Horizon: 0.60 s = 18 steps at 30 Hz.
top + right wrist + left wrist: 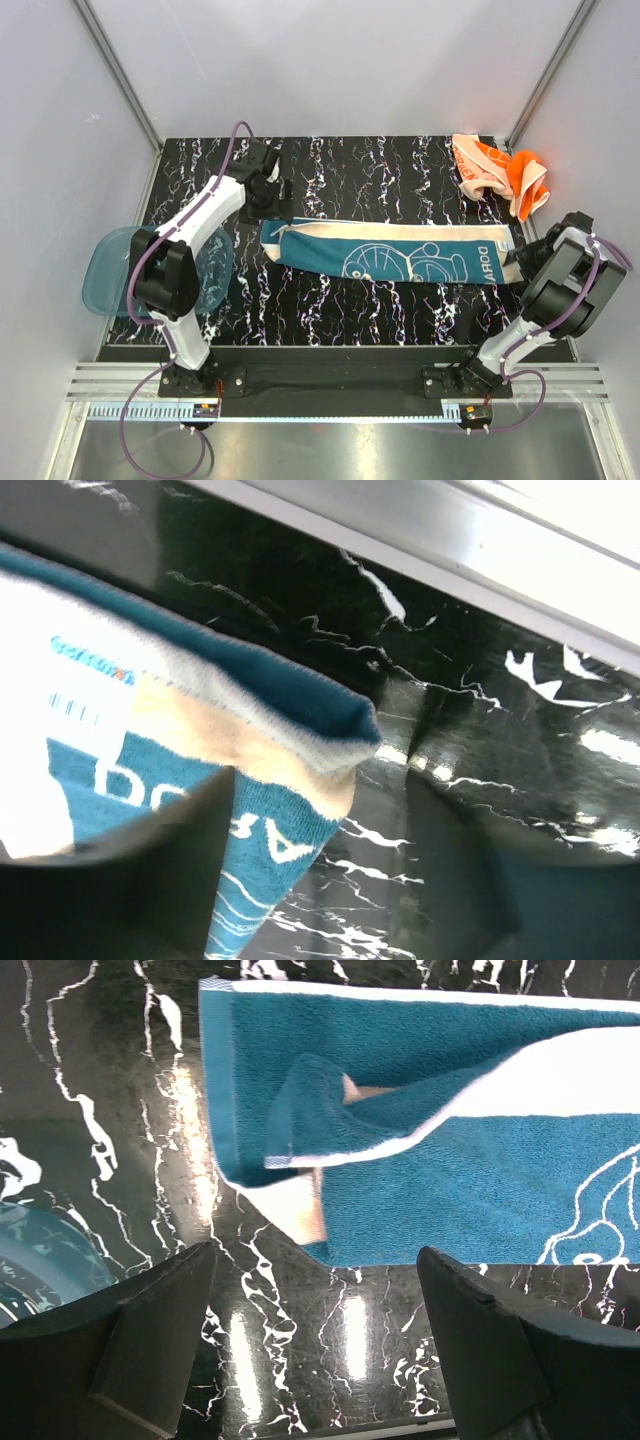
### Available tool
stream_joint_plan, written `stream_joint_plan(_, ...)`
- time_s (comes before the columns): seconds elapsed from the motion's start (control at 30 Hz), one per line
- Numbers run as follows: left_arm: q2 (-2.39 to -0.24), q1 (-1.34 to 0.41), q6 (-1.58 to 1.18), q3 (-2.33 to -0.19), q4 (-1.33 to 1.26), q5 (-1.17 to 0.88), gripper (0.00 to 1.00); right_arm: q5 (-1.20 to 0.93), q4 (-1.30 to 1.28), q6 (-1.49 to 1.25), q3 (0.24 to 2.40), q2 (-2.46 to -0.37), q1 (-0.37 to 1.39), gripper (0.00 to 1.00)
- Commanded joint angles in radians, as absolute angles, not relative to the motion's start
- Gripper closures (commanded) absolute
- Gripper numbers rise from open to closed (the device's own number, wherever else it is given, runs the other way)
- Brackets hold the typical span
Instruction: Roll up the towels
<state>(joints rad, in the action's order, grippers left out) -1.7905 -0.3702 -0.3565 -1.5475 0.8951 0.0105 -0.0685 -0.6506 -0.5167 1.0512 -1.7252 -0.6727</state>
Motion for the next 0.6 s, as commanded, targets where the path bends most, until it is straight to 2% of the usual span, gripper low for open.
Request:
stream_joint_plan(0.0, -1.809, -0.368, -0.371, -1.539, 0.858, 0.024, 0.10, -0.044, -0.634, -0.523, 1.085, -1.645, -0.684, 0.21)
stream_joint_plan(0.07, -1.827, -0.374, -0.374, -1.536, 0.859, 0.047, 0.09, -0.055, -0.637, -0.523, 1.080, -1.599, -0.677, 0.14)
stream_joint_plan(0.13, -1.842, -0.376, -0.377, -1.528, 0.851, 0.077, 0.11, -0.055, -0.644, -0.523, 1.074, -1.545, -0.654, 0.13)
stream_joint_plan(0.27, -1.873, -0.383, -0.376, -1.508, 0.839, 0.109, 0.21, -0.064, -0.652, -0.540, 1.055, -1.465, -0.585, 0.12)
stream_joint_plan(0.33, -1.893, -0.390, -0.373, -1.506, 0.838, 0.129, 0.31, -0.067, -0.653, -0.555, 1.055, -1.430, -0.548, 0.12)
stream_joint_plan(0.57, -1.968, -0.420, -0.362, -1.558, 0.865, 0.196, 0.39, -0.060, -0.634, -0.612, 1.042, -1.387, -0.303, 0.12)
